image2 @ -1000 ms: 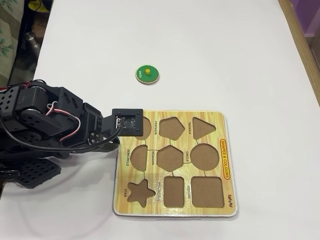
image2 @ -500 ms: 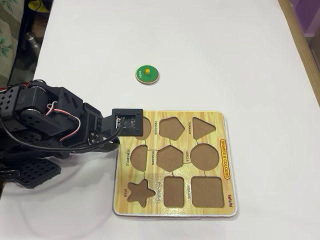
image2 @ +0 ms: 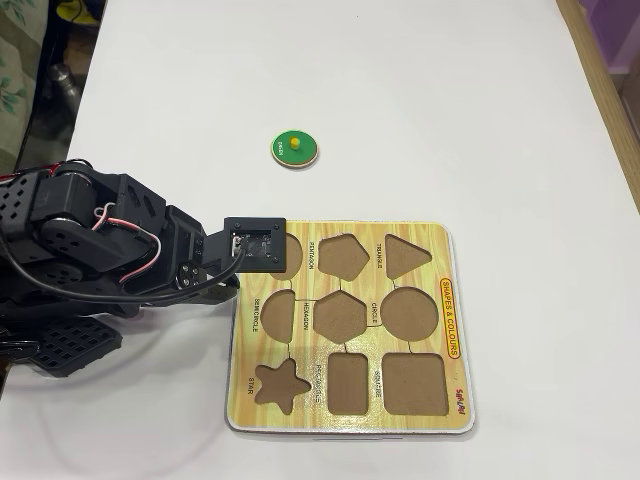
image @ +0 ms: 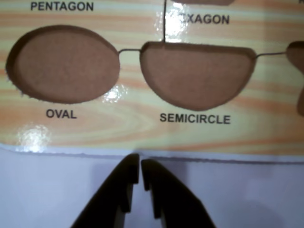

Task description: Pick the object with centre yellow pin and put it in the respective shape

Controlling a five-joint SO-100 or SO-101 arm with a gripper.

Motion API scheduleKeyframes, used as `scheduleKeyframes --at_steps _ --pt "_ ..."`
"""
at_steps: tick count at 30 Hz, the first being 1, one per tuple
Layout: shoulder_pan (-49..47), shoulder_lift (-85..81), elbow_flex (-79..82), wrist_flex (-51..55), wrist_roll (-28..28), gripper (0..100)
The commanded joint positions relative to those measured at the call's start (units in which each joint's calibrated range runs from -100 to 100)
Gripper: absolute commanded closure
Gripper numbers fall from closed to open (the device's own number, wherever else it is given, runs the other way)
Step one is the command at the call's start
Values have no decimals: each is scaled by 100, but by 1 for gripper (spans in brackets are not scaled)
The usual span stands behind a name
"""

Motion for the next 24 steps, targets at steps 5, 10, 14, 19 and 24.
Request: scheduleKeyframes --at_steps 5,10,14,19,24 --pt "61 73 36 56 11 98" --pt "61 73 36 56 11 98" --pt "61 73 36 56 11 98" --pt "71 73 36 56 11 98" --pt "81 56 36 56 -26 98"
